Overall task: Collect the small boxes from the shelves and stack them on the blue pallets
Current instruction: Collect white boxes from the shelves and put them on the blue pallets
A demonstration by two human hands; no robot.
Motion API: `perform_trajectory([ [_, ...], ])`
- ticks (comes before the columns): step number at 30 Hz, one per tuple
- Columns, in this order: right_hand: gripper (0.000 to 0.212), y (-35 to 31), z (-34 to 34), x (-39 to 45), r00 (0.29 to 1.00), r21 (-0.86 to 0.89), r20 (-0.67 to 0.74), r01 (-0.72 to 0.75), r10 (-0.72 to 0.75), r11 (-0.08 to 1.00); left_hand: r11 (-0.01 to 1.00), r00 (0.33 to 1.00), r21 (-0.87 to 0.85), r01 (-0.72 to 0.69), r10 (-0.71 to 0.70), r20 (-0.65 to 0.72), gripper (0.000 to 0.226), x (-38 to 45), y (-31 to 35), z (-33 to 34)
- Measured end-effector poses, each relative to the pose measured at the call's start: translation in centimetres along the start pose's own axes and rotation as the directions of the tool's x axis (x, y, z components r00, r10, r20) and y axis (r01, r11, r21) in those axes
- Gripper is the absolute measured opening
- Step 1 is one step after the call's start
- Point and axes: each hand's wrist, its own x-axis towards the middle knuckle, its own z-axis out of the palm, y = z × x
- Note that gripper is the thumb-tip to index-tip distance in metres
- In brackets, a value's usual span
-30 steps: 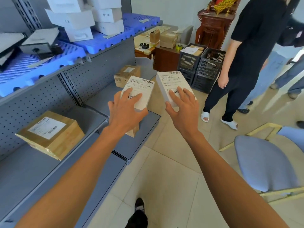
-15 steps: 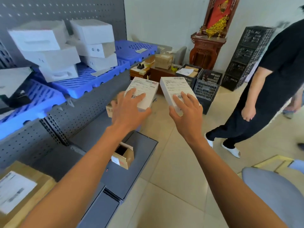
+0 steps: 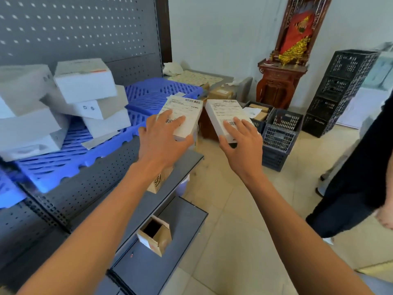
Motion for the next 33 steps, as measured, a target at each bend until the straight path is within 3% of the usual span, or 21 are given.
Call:
perform_trajectory([
  [14,0.045,4.6,6.2,14.8,0.971,0.201,0.078,0.207,-0.226,0.957,0.959,0.955,0.09,0.27,-0.254,-0.15,0.062,11.8,1.8,1.8],
  [28,0.045,-1.7,15.6,24.7,0.867,0.255,0.246,0.375,-0.435,0.891,0.873,0.857,0.042,0.487,-0.468,-0.214,0.061,19.1,-4.6,2.1],
  [33,0.046,-3.4,18.4,26.4,0.842,0.309,0.309,0.35,-0.442,0.884,0.843,0.837,0.066,0.533,-0.515,-0.182,0.064,20.2,-6.5,2.5],
])
